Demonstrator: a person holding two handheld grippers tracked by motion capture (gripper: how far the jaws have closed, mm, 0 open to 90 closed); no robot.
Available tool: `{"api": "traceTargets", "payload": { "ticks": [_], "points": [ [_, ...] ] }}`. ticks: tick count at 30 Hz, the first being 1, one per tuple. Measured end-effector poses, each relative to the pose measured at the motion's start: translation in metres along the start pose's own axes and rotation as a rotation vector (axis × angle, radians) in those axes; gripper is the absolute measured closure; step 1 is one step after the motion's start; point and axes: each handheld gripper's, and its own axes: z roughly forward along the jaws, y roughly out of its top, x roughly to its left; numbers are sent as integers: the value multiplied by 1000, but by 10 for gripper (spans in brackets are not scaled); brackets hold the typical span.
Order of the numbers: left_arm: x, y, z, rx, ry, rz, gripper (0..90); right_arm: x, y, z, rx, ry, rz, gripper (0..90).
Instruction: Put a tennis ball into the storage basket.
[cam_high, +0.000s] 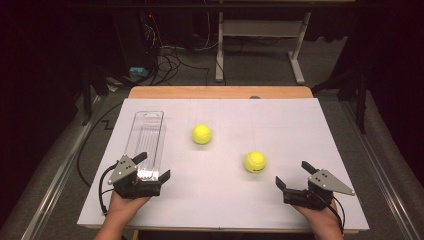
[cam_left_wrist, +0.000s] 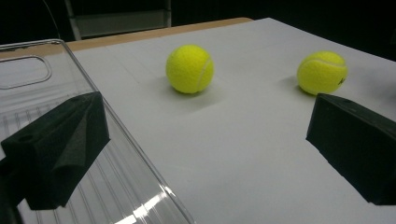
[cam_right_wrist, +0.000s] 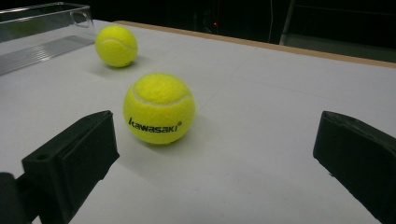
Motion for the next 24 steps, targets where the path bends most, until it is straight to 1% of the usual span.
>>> {"api": "traceTargets", "payload": {
  "ticks": [4, 11, 18, 21, 24],
  "points": [
    [0, -1, -1, 3, 1, 1, 1, -1, 0, 0, -1, 1, 4, 0],
    [2, -1, -3, -4, 8, -13, 1, -1, -1, 2, 2, 8, 3, 0],
    [2, 1, -2, -7, 2, -19, 0, 0, -1, 2, 2, 6, -4, 0],
    [-1, 3, 0, 4, 2, -12, 2, 0, -2, 2, 8, 6, -4, 0],
    [-6, 7, 2, 19, -4, 6, 6, 0, -2, 2, 12, 5, -5, 0]
  ]
}}
